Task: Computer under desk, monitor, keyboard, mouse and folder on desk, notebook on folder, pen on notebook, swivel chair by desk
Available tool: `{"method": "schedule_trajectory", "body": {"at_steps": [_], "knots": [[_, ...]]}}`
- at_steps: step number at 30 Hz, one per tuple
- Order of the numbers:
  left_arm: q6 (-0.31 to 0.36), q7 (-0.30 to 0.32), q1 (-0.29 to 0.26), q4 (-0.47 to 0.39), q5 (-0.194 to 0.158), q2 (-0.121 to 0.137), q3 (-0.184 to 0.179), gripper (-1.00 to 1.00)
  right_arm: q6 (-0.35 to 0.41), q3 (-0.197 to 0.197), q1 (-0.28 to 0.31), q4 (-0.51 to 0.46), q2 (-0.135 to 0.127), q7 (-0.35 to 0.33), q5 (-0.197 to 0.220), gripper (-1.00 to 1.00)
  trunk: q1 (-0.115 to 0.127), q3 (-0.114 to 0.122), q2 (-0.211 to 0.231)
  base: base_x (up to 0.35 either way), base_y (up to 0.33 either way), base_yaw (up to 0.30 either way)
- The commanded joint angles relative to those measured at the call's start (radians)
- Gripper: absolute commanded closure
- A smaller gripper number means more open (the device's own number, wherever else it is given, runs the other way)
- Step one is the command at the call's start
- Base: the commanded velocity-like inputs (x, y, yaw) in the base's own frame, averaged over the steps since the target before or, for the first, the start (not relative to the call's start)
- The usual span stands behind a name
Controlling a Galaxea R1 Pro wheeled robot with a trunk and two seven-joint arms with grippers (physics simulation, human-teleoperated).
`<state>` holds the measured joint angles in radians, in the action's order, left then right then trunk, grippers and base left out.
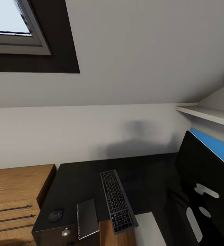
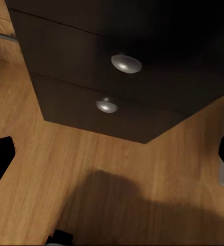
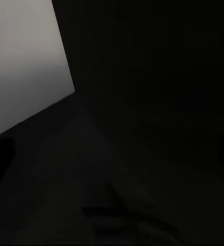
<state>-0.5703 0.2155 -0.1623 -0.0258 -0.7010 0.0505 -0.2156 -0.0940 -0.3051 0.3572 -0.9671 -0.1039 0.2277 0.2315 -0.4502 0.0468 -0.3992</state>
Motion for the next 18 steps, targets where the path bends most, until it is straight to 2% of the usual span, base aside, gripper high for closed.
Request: {"method": "schedule_trajectory", "body": {"at_steps": [1,9,13,18], "knots": [[-0.002,0.007,0.000,0.001,-0.011,0.000,-0.005,-1.00,-0.006,0.001,0.000,0.001,0.000,0.002,0.011,-1.00,0.000,0.000,-0.001,-0.327,0.000,0.000],[-0.002,0.007,0.000,0.001,-0.011,0.000,-0.005,-1.00,-0.006,0.005,0.000,0.003,0.000,0.002,0.011,-1.00,0.000,0.000,-0.001,-0.328,0.000,0.000],[-0.002,0.007,0.000,0.001,-0.011,0.000,-0.005,-1.00,-0.006,0.037,0.000,0.004,0.000,0.002,0.011,-1.00,0.000,0.000,-0.001,-0.329,0.000,0.000],[-0.002,0.007,0.000,0.001,-0.011,0.000,-0.005,-1.00,-0.006,0.053,0.000,0.007,0.000,0.002,0.011,-1.00,0.000,0.000,-0.001,-0.329,0.000,0.000]]}}
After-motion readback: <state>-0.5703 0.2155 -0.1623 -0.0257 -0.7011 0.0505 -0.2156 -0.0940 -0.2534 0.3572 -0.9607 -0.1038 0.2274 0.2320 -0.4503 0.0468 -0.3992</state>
